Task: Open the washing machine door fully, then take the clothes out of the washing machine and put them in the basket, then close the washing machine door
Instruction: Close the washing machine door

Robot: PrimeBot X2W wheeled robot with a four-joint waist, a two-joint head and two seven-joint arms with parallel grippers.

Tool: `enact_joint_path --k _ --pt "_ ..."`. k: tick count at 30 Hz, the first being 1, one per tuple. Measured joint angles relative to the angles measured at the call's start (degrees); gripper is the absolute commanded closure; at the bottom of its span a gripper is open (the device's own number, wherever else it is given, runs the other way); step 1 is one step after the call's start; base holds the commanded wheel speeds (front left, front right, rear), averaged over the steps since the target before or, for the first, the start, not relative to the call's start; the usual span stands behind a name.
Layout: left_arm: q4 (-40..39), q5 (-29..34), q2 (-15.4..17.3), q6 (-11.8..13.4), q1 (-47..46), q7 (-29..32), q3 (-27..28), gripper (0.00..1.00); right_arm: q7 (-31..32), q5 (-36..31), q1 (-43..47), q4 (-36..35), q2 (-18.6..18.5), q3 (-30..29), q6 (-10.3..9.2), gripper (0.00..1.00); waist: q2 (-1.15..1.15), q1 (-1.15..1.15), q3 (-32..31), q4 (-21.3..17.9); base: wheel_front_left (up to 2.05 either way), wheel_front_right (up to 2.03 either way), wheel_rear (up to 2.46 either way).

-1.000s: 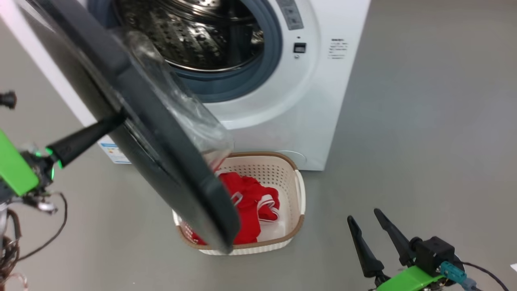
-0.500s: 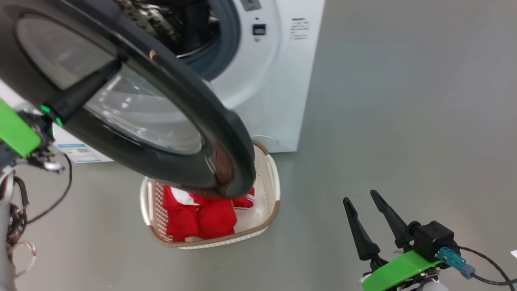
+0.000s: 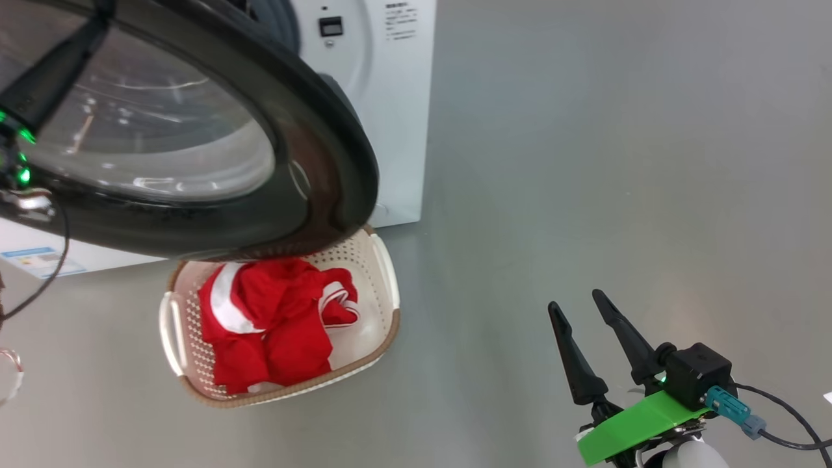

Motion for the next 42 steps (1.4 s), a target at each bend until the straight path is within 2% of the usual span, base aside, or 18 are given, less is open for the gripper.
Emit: enact_joint_path --k 6,14,17,18,20,21,23,33,42 --pt "1.5 -0.1 0.4 0.0 -0.8 -1.5 -0.5 1.0 0.0 0.2 0.0 -0.2 0.0 0.0 0.0 0.0 0.0 0.0 0.2 -1.0 0.0 0.0 0.0" --pt "1.1 -1.2 1.3 0.0 0.6 -2.0 -2.2 0.98 0.0 0.2 0.0 0.1 0.1 0.0 0.0 0.0 0.0 0.0 -1.2 0.2 0.0 0.0 0.0" --pt "-0.1 -1.3 1.9 0.0 3.7 -2.8 -2.7 0.73 0.0 0.2 0.1 0.3 0.1 0.0 0.0 0.0 0.0 0.0 -2.0 0.9 0.0 0.0 0.0" --pt "-0.5 -1.7 1.9 0.0 4.8 -3.2 -2.7 0.62 0.0 0.2 0.1 0.3 0.1 0.0 0.0 0.0 0.0 0.0 -2.2 1.1 0.0 0.0 0.0" --pt "-1.5 -2.3 2.2 0.0 7.1 -3.7 -2.9 0.47 0.0 0.1 0.2 0.5 0.1 0.0 0.0 0.0 0.0 0.0 -2.7 1.7 0.0 0.0 0.0" --pt "-2.0 -2.3 2.3 0.0 8.4 -4.2 -2.9 0.2 0.0 0.1 0.2 0.6 0.1 0.0 0.0 0.0 0.0 0.0 -3.0 1.9 0.0 0.0 0.0" --pt "-3.2 -2.4 2.5 0.0 11.1 -5.3 -2.9 0.01 0.0 0.0 0.3 0.6 0.1 -0.1 0.0 0.0 0.0 0.0 -3.4 2.5 0.0 0.0 0.0" --pt "-7.3 -1.8 2.4 0.0 27.2 -15.0 -2.7 0.0 0.0 -0.4 2.5 0.8 0.1 -1.6 0.0 0.0 0.0 0.0 -5.3 5.5 0.0 0.0 0.0" --pt "-6.8 -3.3 1.2 0.0 36.0 -22.8 -1.0 0.0 0.0 -0.4 3.7 0.9 -0.4 -1.8 0.0 0.0 0.0 0.0 -6.3 7.4 0.0 0.0 0.0"
